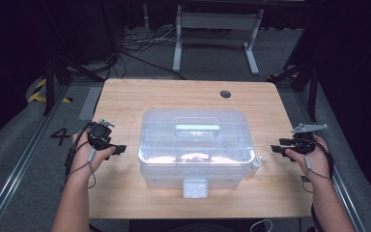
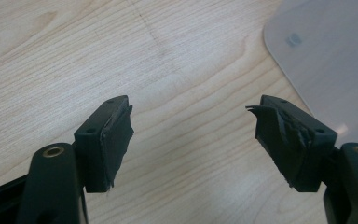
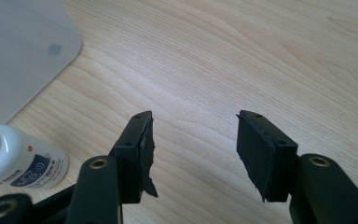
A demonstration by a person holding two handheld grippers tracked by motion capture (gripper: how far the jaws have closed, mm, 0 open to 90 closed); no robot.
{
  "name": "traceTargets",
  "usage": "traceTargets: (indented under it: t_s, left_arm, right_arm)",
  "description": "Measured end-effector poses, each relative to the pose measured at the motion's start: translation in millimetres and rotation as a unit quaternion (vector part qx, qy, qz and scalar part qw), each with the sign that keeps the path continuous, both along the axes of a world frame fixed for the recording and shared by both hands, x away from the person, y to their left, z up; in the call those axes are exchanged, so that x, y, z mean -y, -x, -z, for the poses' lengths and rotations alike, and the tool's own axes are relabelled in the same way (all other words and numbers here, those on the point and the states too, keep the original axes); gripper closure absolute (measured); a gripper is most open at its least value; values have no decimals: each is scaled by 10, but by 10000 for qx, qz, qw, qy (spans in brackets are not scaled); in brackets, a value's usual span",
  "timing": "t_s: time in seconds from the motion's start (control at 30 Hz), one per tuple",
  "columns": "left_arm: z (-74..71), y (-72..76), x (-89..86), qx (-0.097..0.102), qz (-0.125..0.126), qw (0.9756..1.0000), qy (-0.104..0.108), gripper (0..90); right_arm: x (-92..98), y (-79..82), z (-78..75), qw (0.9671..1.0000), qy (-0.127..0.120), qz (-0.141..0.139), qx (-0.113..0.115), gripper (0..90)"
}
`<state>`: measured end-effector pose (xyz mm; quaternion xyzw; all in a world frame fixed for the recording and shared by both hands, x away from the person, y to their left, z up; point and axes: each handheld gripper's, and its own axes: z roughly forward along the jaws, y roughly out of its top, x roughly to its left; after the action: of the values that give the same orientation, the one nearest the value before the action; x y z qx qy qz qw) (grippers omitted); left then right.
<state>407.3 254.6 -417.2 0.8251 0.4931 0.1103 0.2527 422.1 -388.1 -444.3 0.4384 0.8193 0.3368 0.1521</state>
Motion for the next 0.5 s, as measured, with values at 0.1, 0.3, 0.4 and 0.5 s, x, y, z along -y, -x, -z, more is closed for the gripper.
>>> traceTargets:
  t_s: [0.1,0.3,0.4,0.5]
  left_arm:
    - [-84,41,14,52,56,10000,-52,316]
    - [-246,97,54,187,135,9997,5,352]
    - [-332,117,86,251,294,9992,55,366]
    - [-411,140,105,338,358,9988,40,371]
  right_arm:
    - [-9,5,-7,10000,-64,13,-54,487]
    - [-5,10,-10,10000,-52,-5,-15,499]
    - [7,14,-3,10000,-55,37,-14,500]
    - [8,20,-8,9999,-67,73,-16,500]
